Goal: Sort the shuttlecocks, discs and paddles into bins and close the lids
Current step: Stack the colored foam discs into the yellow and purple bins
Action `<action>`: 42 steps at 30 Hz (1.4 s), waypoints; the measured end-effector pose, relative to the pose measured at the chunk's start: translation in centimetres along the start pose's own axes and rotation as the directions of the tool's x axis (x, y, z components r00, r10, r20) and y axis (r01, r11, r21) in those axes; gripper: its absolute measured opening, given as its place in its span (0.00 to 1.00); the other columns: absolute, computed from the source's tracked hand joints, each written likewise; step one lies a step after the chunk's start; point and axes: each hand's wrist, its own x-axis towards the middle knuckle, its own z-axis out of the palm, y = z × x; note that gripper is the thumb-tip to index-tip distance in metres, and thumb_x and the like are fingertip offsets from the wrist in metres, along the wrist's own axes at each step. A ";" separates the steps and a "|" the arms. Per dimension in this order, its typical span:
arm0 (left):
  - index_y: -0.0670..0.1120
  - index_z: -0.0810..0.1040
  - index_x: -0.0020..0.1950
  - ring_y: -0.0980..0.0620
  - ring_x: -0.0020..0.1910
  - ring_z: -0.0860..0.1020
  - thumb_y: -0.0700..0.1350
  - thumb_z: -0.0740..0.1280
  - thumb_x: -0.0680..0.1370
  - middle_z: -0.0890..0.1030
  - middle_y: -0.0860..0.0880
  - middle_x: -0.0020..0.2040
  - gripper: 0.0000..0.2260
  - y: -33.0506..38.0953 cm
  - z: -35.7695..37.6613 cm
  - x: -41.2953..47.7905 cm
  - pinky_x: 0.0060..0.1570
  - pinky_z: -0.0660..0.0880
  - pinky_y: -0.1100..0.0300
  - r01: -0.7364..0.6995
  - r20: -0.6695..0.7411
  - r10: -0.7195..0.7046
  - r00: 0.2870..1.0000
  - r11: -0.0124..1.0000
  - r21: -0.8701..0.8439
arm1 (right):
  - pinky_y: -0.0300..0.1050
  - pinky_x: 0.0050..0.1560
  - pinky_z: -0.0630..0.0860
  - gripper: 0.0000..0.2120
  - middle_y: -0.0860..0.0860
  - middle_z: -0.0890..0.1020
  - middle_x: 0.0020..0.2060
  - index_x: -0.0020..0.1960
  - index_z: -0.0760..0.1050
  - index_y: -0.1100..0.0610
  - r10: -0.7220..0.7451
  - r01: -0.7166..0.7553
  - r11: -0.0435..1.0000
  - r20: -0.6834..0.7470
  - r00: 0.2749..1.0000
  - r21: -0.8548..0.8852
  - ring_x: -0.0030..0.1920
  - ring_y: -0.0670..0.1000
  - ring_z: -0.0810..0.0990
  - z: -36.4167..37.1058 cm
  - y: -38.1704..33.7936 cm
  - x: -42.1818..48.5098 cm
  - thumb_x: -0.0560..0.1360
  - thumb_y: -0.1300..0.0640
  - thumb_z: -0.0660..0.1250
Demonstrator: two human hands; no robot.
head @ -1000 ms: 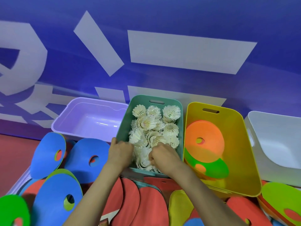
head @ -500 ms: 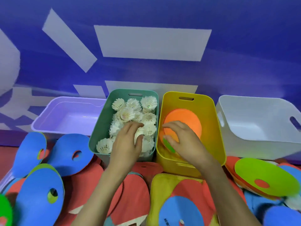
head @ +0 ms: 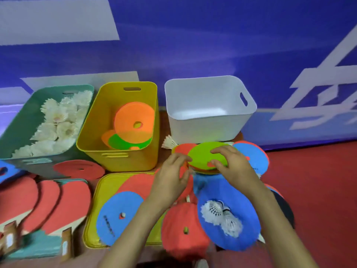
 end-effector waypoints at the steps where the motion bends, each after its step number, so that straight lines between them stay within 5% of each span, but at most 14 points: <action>1: 0.48 0.78 0.55 0.50 0.50 0.77 0.43 0.68 0.73 0.77 0.50 0.53 0.11 0.6 1.5 -0.7 0.51 0.72 0.58 0.026 0.061 -0.026 0.998 1.000 -0.005 | 0.36 0.55 0.66 0.11 0.55 0.79 0.54 0.56 0.78 0.59 0.020 -0.020 1.000 0.037 0.999 -0.004 0.55 0.55 0.76 0.0 1.7 -0.9 0.74 0.59 0.68; 8: 0.49 0.72 0.65 0.48 0.60 0.73 0.45 0.65 0.75 0.73 0.49 0.61 0.18 2.8 8.3 -4.1 0.53 0.69 0.57 0.186 0.352 -0.276 0.894 0.945 0.270 | 0.48 0.59 0.71 0.18 0.55 0.76 0.57 0.60 0.74 0.56 0.170 -0.131 0.984 0.454 0.874 -0.117 0.58 0.54 0.75 0.4 7.6 -5.0 0.73 0.52 0.70; 13: 0.48 0.72 0.65 0.44 0.58 0.75 0.41 0.62 0.74 0.76 0.47 0.60 0.18 2.8 11.0 -4.6 0.52 0.70 0.54 0.206 0.305 -0.322 0.896 0.912 0.355 | 0.49 0.54 0.73 0.24 0.51 0.73 0.53 0.56 0.72 0.51 0.146 -0.128 0.989 0.635 0.759 -0.074 0.53 0.52 0.75 0.6 8.4 -7.0 0.64 0.49 0.77; 16: 0.45 0.77 0.54 0.42 0.53 0.76 0.40 0.61 0.75 0.79 0.45 0.52 0.10 2.8 12.0 -4.5 0.48 0.70 0.52 0.239 0.220 -0.329 0.918 0.904 0.354 | 0.53 0.52 0.74 0.22 0.51 0.72 0.53 0.56 0.69 0.52 0.136 -0.064 0.989 0.658 0.741 -0.133 0.52 0.54 0.75 1.9 8.8 -7.6 0.66 0.53 0.75; 21: 0.43 0.74 0.47 0.41 0.43 0.76 0.42 0.60 0.78 0.78 0.44 0.44 0.04 2.9 11.6 -5.0 0.39 0.69 0.50 0.303 0.083 -0.330 0.940 0.923 0.236 | 0.51 0.49 0.74 0.04 0.51 0.73 0.47 0.50 0.74 0.56 0.091 -0.074 0.996 0.545 0.834 -0.054 0.48 0.54 0.76 2.6 8.7 -7.6 0.76 0.58 0.65; 24: 0.45 0.73 0.46 0.43 0.34 0.75 0.43 0.60 0.80 0.77 0.48 0.37 0.05 3.3 10.1 -5.1 0.33 0.65 0.54 0.348 -0.039 -0.346 0.937 0.930 0.119 | 0.52 0.47 0.74 0.06 0.55 0.77 0.46 0.48 0.75 0.59 0.070 -0.032 0.995 0.461 0.885 -0.090 0.46 0.56 0.77 2.5 8.7 -7.1 0.77 0.65 0.59; 27: 0.47 0.73 0.45 0.44 0.37 0.78 0.42 0.62 0.79 0.80 0.48 0.38 0.04 3.0 8.3 -4.8 0.34 0.69 0.53 0.376 -0.144 -0.369 0.918 0.926 0.024 | 0.51 0.42 0.71 0.08 0.58 0.77 0.45 0.46 0.74 0.62 0.080 -0.043 0.994 0.389 0.918 -0.102 0.41 0.55 0.74 2.4 8.2 -6.2 0.73 0.69 0.58; 31: 0.49 0.67 0.46 0.50 0.35 0.79 0.40 0.65 0.78 0.79 0.51 0.39 0.07 2.6 5.1 -5.0 0.34 0.74 0.51 0.387 -0.266 -0.401 0.877 0.916 -0.104 | 0.48 0.45 0.73 0.06 0.53 0.77 0.44 0.46 0.76 0.60 0.014 -0.028 0.998 0.240 0.971 0.053 0.44 0.53 0.75 0.7 5.3 -4.4 0.77 0.64 0.61; 35: 0.48 0.64 0.46 0.55 0.28 0.75 0.38 0.67 0.76 0.77 0.51 0.41 0.12 2.2 0.7 -4.9 0.29 0.69 0.55 0.371 -0.408 -0.412 0.815 0.911 -0.179 | 0.45 0.44 0.70 0.04 0.54 0.77 0.44 0.46 0.76 0.61 -0.104 0.093 0.983 0.060 0.993 0.157 0.42 0.53 0.75 -0.3 0.5 -1.4 0.77 0.63 0.63; 39: 0.51 0.69 0.38 0.55 0.32 0.78 0.38 0.66 0.76 0.80 0.50 0.37 0.12 0.7 -5.1 -4.8 0.30 0.69 0.64 0.325 -0.512 -0.374 0.773 0.927 -0.186 | 0.45 0.47 0.74 0.03 0.50 0.77 0.43 0.44 0.76 0.56 -0.201 0.206 0.948 -0.047 0.978 0.242 0.42 0.50 0.77 0.6 -5.2 2.1 0.75 0.63 0.65; 42: 0.52 0.77 0.43 0.60 0.34 0.77 0.38 0.66 0.76 0.81 0.55 0.41 0.08 -1.0 -10.0 -4.7 0.34 0.71 0.67 0.311 -0.567 -0.336 0.752 0.939 -0.144 | 0.40 0.45 0.73 0.03 0.50 0.78 0.44 0.45 0.75 0.55 -0.259 0.272 0.921 -0.084 0.962 0.280 0.40 0.47 0.76 2.2 -9.9 4.8 0.76 0.61 0.65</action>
